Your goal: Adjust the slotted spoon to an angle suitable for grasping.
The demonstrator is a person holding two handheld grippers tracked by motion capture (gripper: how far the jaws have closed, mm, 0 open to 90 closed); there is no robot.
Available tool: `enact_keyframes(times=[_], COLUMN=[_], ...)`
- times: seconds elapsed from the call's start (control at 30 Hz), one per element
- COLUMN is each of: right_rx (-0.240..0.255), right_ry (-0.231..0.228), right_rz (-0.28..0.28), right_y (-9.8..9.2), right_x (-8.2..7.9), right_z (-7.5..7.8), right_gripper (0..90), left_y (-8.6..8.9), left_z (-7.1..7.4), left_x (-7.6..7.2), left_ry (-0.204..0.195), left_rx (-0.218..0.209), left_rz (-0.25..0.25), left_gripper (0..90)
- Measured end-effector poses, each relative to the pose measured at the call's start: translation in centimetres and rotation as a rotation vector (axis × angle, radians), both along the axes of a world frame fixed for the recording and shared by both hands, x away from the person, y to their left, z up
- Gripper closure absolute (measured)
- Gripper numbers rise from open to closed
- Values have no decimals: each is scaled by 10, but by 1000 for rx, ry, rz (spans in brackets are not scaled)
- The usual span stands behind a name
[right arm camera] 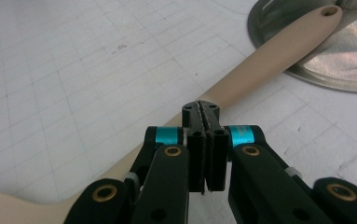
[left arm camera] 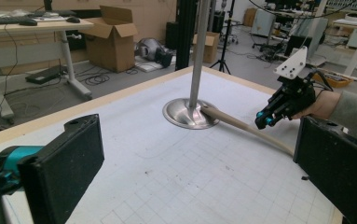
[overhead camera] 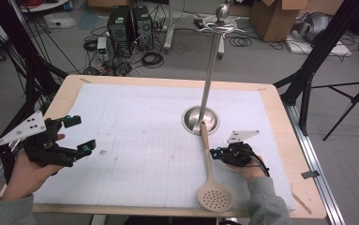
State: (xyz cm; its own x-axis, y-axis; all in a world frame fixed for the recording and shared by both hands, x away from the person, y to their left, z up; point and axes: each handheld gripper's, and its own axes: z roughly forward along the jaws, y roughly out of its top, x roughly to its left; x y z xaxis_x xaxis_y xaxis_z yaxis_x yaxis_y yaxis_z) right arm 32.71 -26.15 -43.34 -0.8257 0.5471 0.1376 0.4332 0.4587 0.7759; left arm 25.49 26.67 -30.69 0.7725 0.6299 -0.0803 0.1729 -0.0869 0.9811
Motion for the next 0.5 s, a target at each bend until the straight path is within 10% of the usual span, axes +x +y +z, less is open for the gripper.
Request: enact_keyframes(times=[0.5], right_rx=[6], right_ry=[-10], right_rz=[45], right_y=[4], right_x=[3], right_z=[-2], right_gripper=[895], left_y=[4], left_z=[-3], left_x=[-1], left_ry=[12], left_rx=[6], left_rz=[18], left_gripper=[21])
